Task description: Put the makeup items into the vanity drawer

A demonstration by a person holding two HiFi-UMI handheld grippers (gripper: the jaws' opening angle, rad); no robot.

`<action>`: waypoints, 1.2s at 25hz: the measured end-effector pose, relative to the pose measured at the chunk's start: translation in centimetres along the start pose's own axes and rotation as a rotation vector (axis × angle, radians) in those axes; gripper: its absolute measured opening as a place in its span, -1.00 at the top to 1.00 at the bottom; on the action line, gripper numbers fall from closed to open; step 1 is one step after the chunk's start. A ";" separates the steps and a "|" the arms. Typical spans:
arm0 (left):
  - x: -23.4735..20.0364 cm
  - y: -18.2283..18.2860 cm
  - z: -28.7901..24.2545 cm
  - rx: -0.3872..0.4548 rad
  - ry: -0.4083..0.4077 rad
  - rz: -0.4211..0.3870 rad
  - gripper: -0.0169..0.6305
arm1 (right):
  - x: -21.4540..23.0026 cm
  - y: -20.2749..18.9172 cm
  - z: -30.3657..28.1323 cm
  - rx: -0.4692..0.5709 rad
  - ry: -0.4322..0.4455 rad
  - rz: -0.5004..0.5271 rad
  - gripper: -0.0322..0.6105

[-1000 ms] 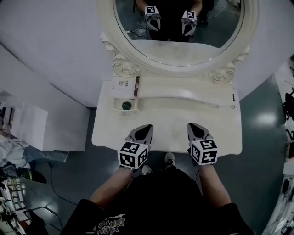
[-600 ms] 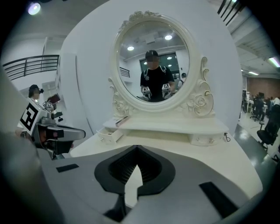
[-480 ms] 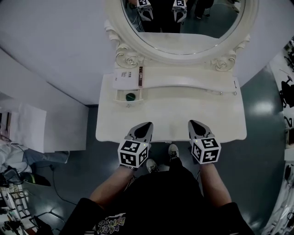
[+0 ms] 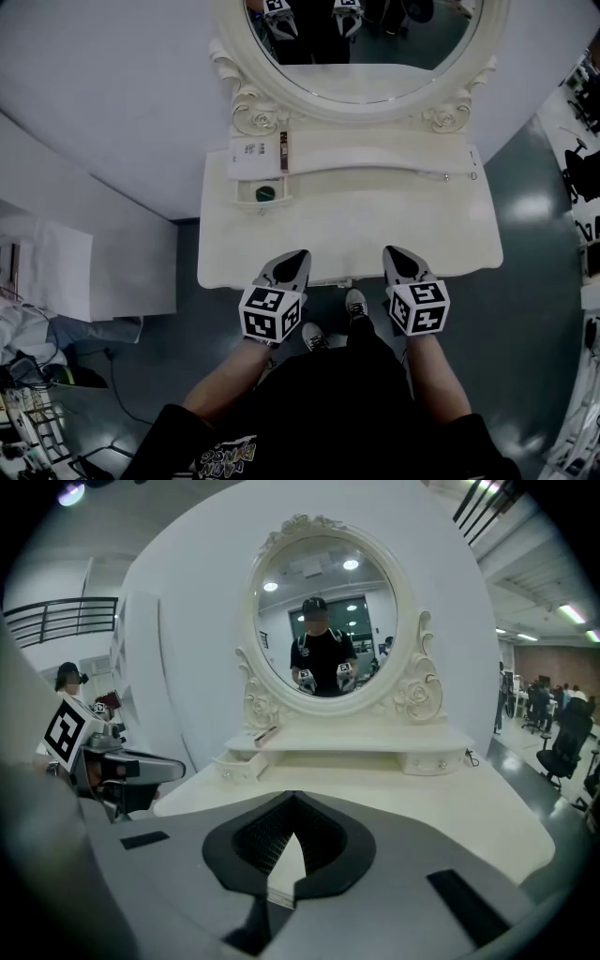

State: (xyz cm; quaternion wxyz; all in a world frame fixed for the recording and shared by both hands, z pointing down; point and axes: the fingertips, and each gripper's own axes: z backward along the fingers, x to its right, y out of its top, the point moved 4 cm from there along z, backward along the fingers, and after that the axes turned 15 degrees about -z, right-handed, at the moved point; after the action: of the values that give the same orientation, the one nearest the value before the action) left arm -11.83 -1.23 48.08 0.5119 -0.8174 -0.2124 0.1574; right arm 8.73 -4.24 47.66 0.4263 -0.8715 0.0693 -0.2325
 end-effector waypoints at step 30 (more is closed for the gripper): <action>1.8 0.1 0.3 0.009 -0.031 -0.023 0.92 | 0.2 -1.1 1.7 0.006 -0.020 -0.002 0.81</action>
State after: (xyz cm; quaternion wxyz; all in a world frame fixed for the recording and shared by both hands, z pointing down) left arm -10.42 -0.09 47.78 0.5141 -0.8100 -0.2288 0.1651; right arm 9.64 -2.39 47.68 0.4295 -0.8725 0.0635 -0.2242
